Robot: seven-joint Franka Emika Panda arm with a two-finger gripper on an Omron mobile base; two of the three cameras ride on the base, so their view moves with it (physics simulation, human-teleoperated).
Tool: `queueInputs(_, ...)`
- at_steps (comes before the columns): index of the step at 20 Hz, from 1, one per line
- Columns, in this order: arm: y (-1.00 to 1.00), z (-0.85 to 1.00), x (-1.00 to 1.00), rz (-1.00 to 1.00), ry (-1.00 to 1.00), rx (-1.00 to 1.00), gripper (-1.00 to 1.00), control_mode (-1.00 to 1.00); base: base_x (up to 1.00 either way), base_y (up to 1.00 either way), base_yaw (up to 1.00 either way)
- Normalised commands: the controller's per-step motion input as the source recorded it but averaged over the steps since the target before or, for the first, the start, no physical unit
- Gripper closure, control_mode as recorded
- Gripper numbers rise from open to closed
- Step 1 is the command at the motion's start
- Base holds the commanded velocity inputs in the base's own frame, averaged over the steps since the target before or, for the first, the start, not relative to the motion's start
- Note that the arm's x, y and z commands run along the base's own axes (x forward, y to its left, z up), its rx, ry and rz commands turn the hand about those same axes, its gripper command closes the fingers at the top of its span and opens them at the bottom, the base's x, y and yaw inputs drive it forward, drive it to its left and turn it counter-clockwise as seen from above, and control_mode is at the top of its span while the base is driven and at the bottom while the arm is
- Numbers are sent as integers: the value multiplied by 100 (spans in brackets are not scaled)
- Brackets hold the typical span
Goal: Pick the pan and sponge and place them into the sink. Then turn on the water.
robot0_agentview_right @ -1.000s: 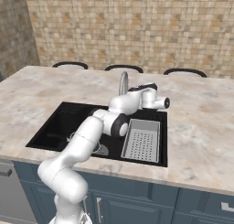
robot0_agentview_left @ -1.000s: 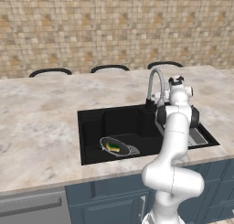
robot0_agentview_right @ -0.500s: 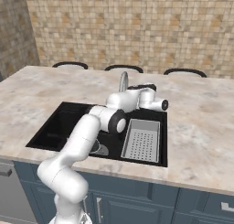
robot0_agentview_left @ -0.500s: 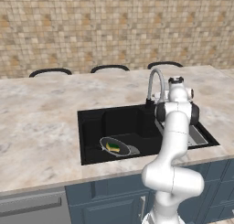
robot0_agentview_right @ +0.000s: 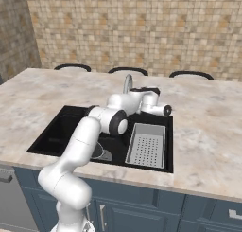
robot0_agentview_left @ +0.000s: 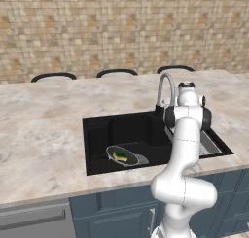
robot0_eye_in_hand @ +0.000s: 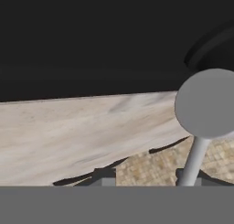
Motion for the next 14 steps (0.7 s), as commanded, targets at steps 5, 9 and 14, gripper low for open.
queueInputs(5, -56, -17, 0, -5, 0, -1, 100, -100, 0, 0, 0)
queueInputs(9, -56, -14, 0, -4, 0, -2, 100, -100, 0, 0, 0)
queueInputs(14, -57, -12, 0, -4, 0, -2, 100, -100, 0, 0, 0)
